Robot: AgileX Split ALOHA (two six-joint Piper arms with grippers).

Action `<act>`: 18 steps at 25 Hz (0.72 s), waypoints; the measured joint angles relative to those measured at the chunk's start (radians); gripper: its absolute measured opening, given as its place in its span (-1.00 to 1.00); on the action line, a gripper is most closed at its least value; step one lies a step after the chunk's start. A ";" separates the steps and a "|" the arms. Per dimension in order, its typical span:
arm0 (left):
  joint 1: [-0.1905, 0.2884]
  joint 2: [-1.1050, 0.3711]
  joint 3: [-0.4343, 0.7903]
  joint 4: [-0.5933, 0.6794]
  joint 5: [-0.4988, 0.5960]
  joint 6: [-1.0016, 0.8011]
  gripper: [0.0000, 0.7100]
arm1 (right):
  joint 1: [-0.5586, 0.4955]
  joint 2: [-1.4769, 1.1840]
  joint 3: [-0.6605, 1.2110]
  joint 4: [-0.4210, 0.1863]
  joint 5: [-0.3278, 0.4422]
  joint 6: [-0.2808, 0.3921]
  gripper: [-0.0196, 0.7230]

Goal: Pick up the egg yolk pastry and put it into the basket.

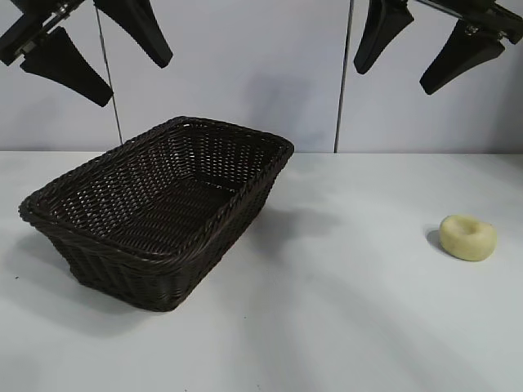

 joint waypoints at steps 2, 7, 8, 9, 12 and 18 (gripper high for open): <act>0.000 0.000 0.000 0.000 0.000 0.000 0.55 | 0.000 0.000 0.000 0.000 0.000 0.000 0.64; 0.000 0.000 0.000 0.000 -0.021 0.000 0.55 | 0.000 0.000 0.000 0.000 0.000 0.000 0.64; 0.000 0.000 0.000 0.000 -0.026 0.000 0.55 | 0.000 0.000 0.000 0.000 0.000 0.000 0.64; 0.000 0.000 0.000 0.000 -0.032 0.000 0.55 | 0.000 0.000 0.000 0.000 0.000 0.000 0.64; 0.000 0.000 0.000 0.000 -0.043 0.000 0.55 | 0.000 0.000 0.000 0.000 0.000 0.000 0.64; 0.000 0.000 0.000 0.000 -0.005 -0.084 0.55 | 0.000 0.000 0.000 0.000 0.000 0.000 0.64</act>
